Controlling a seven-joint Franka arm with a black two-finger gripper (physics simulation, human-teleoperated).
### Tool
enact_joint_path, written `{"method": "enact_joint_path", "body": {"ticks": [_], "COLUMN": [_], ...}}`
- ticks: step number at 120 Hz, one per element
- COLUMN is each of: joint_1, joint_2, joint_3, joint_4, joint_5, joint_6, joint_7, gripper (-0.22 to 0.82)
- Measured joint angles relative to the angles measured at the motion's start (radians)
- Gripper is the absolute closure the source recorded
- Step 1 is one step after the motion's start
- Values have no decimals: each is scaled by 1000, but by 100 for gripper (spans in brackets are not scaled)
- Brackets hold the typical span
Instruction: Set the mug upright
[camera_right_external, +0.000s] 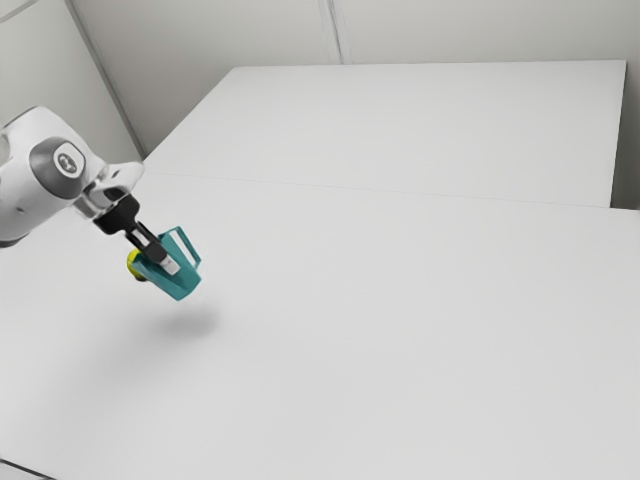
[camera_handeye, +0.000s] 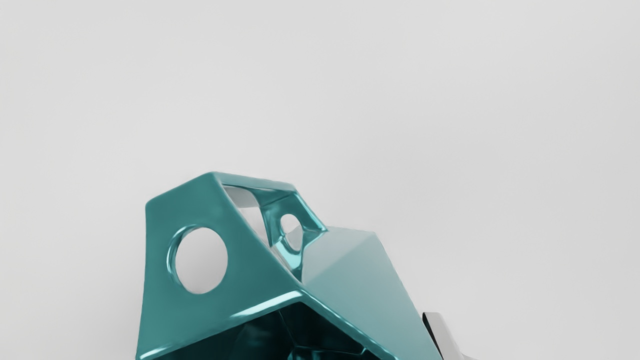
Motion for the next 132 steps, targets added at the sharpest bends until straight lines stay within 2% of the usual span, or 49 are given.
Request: {"method": "enact_joint_path", "body": {"ticks": [16,44,90,132], "joint_1": [-17,-84,-98,-127], "joint_2": [-13,-53,-76,-62], "joint_3": [-48,-67,-176,-205], "joint_4": [-1,-24,-109,-177], "joint_5": [146,300,400,430], "joint_6": [20,50,159,252], "joint_7": [-127,-334,-596,-763], "gripper": [79,79,79,79]}}
